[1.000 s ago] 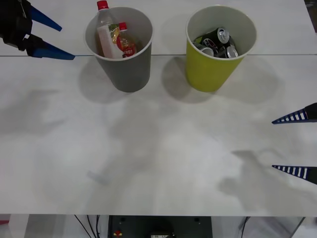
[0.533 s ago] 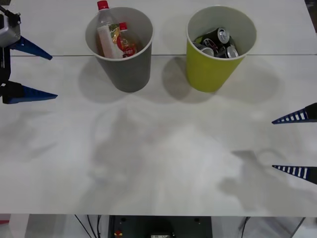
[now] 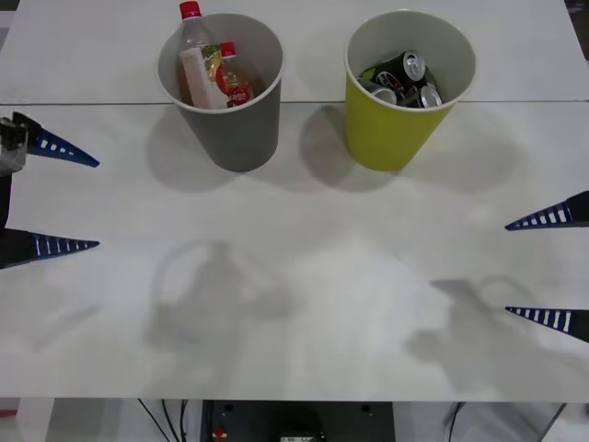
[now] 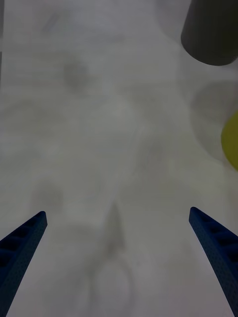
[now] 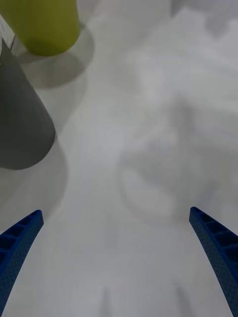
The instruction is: Put the can into the green bin and the plastic bottle into the gray bin
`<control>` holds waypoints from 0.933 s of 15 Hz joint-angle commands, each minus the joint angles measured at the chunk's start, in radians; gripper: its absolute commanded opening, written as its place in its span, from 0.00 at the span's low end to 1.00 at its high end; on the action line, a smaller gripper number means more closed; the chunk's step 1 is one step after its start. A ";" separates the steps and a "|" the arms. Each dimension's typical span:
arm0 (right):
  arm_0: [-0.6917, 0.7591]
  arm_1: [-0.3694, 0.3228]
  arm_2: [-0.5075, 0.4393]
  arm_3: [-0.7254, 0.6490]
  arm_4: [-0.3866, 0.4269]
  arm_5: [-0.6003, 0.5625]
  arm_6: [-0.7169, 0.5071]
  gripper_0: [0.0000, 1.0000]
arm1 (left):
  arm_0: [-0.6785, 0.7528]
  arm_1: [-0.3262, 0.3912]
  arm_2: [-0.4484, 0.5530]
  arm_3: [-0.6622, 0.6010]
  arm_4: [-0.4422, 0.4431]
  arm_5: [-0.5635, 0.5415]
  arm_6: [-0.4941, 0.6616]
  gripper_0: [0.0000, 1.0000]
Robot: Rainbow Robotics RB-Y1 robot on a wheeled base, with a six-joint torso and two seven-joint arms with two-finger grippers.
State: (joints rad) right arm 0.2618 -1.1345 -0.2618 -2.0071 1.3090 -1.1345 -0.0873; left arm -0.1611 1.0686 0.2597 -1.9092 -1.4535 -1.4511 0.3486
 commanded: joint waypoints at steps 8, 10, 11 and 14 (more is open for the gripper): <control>0.000 0.000 0.000 0.000 0.000 0.000 0.000 1.00 | 0.166 -0.102 0.062 -0.059 0.030 0.000 -0.177 1.00; 0.000 0.000 0.000 0.000 0.000 0.000 0.000 1.00 | 0.184 -0.118 0.067 -0.070 0.032 0.001 -0.191 1.00; 0.000 0.000 0.000 0.000 0.000 0.000 0.000 1.00 | 0.192 -0.121 0.070 -0.074 0.036 0.000 -0.195 1.00; 0.000 0.000 0.000 0.000 0.000 0.000 0.000 1.00 | 0.204 -0.122 0.073 -0.090 0.036 0.000 -0.197 1.00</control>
State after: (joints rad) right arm 0.2618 -1.1345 -0.2618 -2.0071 1.3090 -1.1345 -0.0873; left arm 0.0407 0.9454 0.3329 -1.9973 -1.4175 -1.4509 0.1519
